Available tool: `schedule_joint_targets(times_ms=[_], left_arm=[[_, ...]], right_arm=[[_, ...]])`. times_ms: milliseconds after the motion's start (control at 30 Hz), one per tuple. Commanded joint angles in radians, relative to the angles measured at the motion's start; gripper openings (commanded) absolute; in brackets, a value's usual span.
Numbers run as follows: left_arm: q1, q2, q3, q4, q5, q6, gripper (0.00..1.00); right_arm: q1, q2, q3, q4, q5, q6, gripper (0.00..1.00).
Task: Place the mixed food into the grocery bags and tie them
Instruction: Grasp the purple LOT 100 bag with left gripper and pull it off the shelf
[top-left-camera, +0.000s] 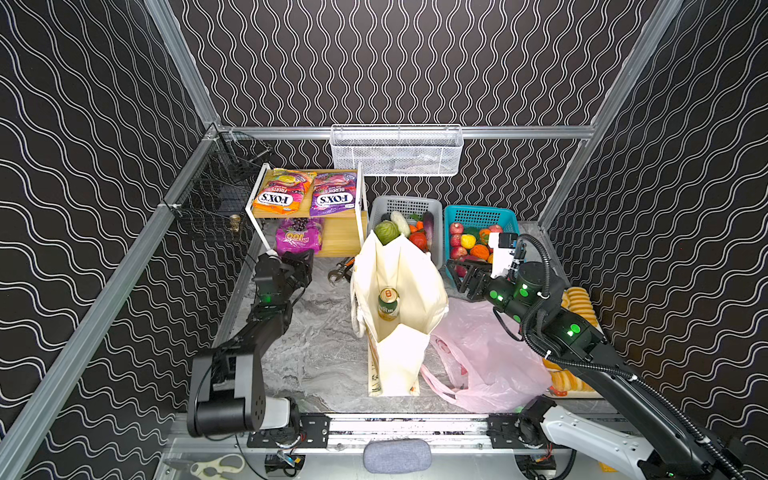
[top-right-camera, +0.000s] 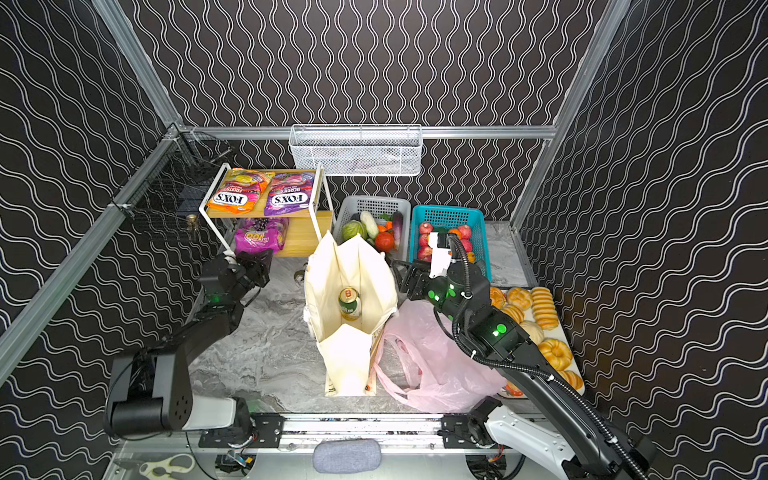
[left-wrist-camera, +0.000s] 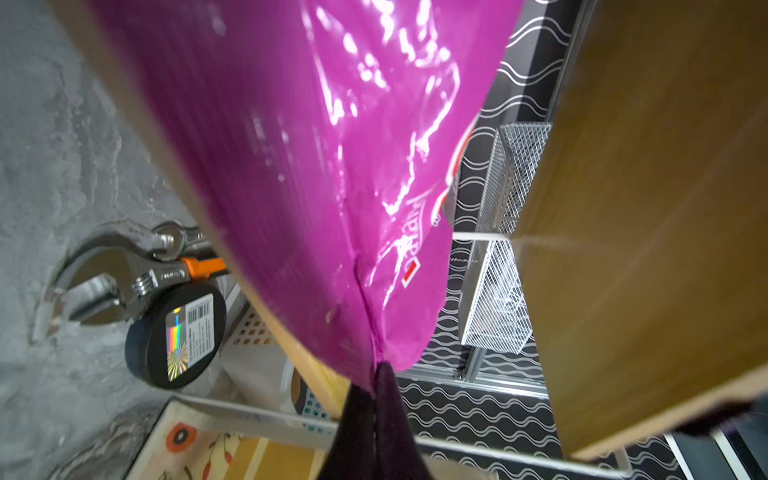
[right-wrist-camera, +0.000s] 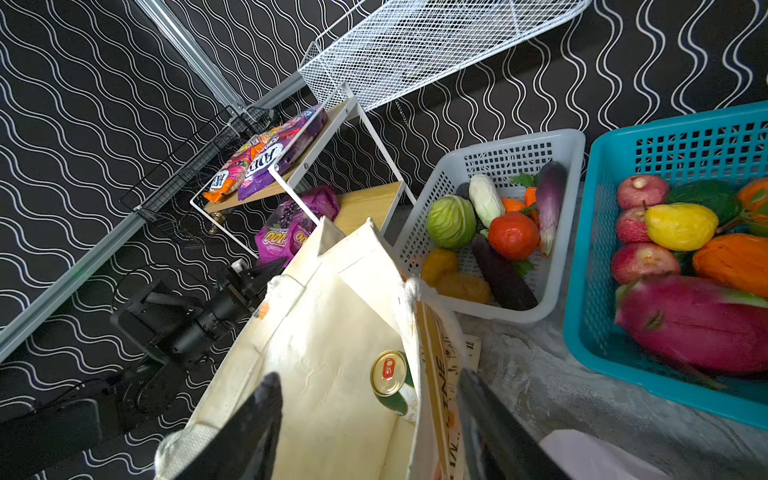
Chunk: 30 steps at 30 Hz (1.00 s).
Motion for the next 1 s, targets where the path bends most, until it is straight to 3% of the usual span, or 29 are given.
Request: schedule_joint_targets(times_ms=[0,100,167,233,300,400,700,833,967], left_arm=[[0.002,-0.059,-0.033,-0.055,0.011,0.021,0.00],[0.002,-0.107,-0.064,-0.089,-0.006,0.043,0.02],[0.002,-0.121,-0.072,-0.110,-0.021,0.056,0.23],[0.004,-0.127,-0.073,-0.108,-0.031,0.063,0.52],[0.007,-0.125,-0.068,-0.100,-0.048,0.074,0.67],[0.014,-0.098,-0.040,-0.074,-0.045,0.105,0.77],[0.046,0.057,0.026,0.047,-0.022,0.054,0.78],[0.050,0.134,0.024,0.182,0.014,-0.004,0.66],[0.053,0.162,-0.013,0.281,0.039,-0.055,0.39]], right_arm=[[0.001,0.001,-0.001,0.037,0.009,0.011,0.67],[0.000,0.006,0.000,0.044,0.006,0.013,0.67],[0.001,0.013,-0.001,0.046,0.005,0.016,0.67],[0.000,0.023,0.002,0.034,-0.002,0.010,0.67],[0.001,0.027,0.010,0.019,-0.007,0.008,0.67],[0.001,0.022,0.004,0.016,-0.009,0.011,0.67],[0.001,0.012,0.005,-0.003,-0.006,0.001,0.67],[0.002,0.014,0.008,-0.002,-0.007,-0.004,0.68],[0.001,0.017,0.009,-0.004,-0.009,-0.006,0.68]])
